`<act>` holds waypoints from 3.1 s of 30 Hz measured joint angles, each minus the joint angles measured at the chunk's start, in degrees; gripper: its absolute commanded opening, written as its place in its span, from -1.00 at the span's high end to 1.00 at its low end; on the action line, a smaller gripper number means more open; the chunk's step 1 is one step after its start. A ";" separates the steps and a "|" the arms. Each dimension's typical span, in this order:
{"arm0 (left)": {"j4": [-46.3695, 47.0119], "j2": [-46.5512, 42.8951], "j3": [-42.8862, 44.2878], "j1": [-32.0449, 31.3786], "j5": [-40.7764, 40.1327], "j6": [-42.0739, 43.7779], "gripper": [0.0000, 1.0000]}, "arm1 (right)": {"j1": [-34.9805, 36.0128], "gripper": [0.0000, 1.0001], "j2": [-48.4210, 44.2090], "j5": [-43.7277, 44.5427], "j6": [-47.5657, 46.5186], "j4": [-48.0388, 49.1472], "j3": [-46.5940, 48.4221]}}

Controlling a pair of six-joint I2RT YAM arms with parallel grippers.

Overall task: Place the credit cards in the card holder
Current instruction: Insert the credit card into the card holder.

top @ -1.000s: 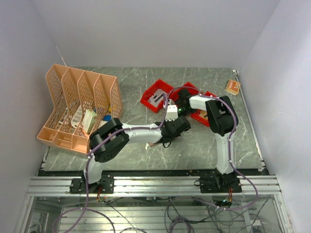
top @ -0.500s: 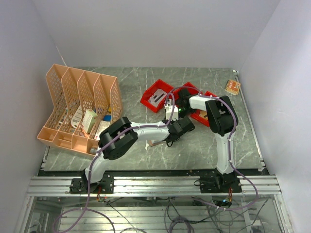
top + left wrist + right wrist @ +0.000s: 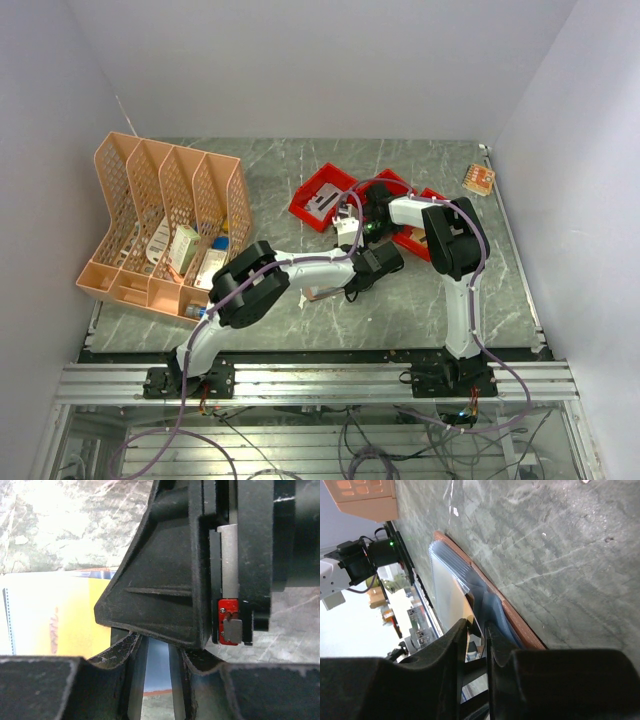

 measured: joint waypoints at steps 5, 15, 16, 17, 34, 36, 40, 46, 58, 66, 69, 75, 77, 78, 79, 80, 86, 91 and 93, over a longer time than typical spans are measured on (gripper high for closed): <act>-1.16 0.02 0.02 0.17 -0.28 -3.23 0.26 | 0.15 0.50 0.00 -0.22 0.00 0.20 0.00; -5.18 0.02 0.02 0.00 -2.21 -7.17 0.06 | 0.13 0.17 0.00 -2.40 0.17 0.24 0.42; -5.42 0.02 0.02 0.00 -2.38 -7.41 0.05 | 0.13 0.16 0.00 -2.49 0.11 0.24 0.48; -5.64 0.02 0.02 0.00 -2.49 -7.78 0.05 | 0.07 0.16 -0.02 -2.49 -0.02 0.26 0.50; -8.63 -4.57 -5.25 0.98 -5.90 -11.39 -0.02 | -0.83 0.26 -4.09 -0.02 -4.61 0.76 0.37; -8.63 -5.90 -6.27 1.01 -6.01 -11.32 -0.03 | -0.83 0.32 -4.42 0.35 -5.05 0.83 0.15; -8.02 -10.60 -9.55 1.01 -6.16 -10.08 -0.05 | -0.83 0.60 -5.46 1.20 -5.62 1.14 -1.03; -2.40 -24.30 -19.58 1.03 -4.00 -1.81 -0.25 | -0.26 0.96 -6.32 3.04 -6.08 2.36 -2.01; 19.04 -48.85 -52.63 11.37 13.51 12.68 0.30 | 6.49 1.00 -5.64 9.92 -7.02 3.02 -1.18; 27.23 -41.33 -52.41 14.05 21.55 16.68 0.38 | 9.18 1.00 -5.16 13.62 -7.34 2.99 0.07; 28.00 -38.12 -51.60 14.19 22.53 17.84 0.39 | 9.88 1.00 -5.16 14.08 -7.34 3.04 0.07; 27.82 -35.95 -49.42 14.47 22.95 19.98 0.39 | 9.73 1.00 -5.16 13.77 -7.34 3.37 0.07; 27.85 -35.82 -49.31 14.51 22.95 20.28 0.38 | 9.64 1.00 -5.18 13.42 -7.34 3.43 0.07; 27.85 -35.82 -49.31 14.51 22.95 20.39 0.38 | 9.64 1.00 -5.22 13.27 -7.34 3.48 0.07; 27.85 -35.82 -49.31 14.51 22.95 20.41 0.37 | 9.62 1.00 -5.27 13.05 -7.34 3.52 0.04; 27.85 -35.85 -49.31 14.53 22.95 20.41 0.35 | 9.62 1.00 -5.38 12.81 -7.34 3.58 0.02; 27.36 -36.68 -49.31 14.53 23.34 20.41 0.12 | 9.22 0.96 -6.67 10.93 -7.43 3.98 -0.31; 25.33 -42.03 -49.64 14.53 23.80 20.44 -0.19 | 8.44 0.93 -9.11 10.32 -8.50 4.15 -1.49; 25.40 -45.18 -50.42 14.53 24.11 20.41 -0.36 | 8.35 0.91 -10.38 10.38 -9.35 4.28 -1.97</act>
